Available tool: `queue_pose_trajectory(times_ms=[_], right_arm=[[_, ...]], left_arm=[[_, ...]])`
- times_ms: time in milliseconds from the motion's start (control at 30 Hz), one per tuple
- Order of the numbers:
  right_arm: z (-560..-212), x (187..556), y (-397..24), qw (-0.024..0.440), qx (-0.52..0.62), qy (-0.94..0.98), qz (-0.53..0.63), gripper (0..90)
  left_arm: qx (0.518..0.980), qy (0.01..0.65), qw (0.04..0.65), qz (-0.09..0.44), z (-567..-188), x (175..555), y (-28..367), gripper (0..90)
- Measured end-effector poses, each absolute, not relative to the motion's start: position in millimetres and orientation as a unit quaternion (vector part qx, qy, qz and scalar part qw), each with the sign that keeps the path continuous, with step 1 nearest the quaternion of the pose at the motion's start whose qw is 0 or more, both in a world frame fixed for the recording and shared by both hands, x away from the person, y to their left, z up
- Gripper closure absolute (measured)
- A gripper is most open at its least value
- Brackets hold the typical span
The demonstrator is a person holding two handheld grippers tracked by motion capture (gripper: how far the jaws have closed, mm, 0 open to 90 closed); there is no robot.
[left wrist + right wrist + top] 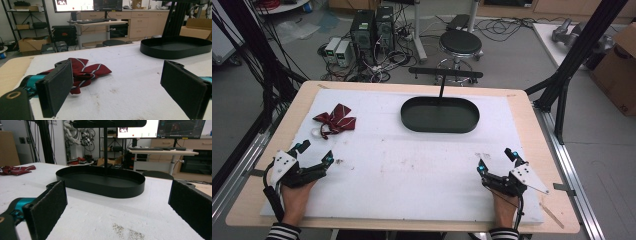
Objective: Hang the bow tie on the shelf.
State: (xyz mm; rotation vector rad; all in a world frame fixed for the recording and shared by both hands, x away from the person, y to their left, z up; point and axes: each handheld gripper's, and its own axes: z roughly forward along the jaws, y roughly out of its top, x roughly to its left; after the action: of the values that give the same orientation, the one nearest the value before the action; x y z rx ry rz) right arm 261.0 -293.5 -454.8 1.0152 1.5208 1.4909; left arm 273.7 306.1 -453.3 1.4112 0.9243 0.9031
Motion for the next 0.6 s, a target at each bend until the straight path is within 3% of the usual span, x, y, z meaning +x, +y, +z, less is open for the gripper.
queue_pose_trajectory(times_ms=[600], right_arm=[[-455.0,260.6,-294.5,0.381,0.402,0.591,0.587,1.0]], left_arm=[[0.598,0.398,0.577,0.388,-453.4,273.1,306.6,11.3]])
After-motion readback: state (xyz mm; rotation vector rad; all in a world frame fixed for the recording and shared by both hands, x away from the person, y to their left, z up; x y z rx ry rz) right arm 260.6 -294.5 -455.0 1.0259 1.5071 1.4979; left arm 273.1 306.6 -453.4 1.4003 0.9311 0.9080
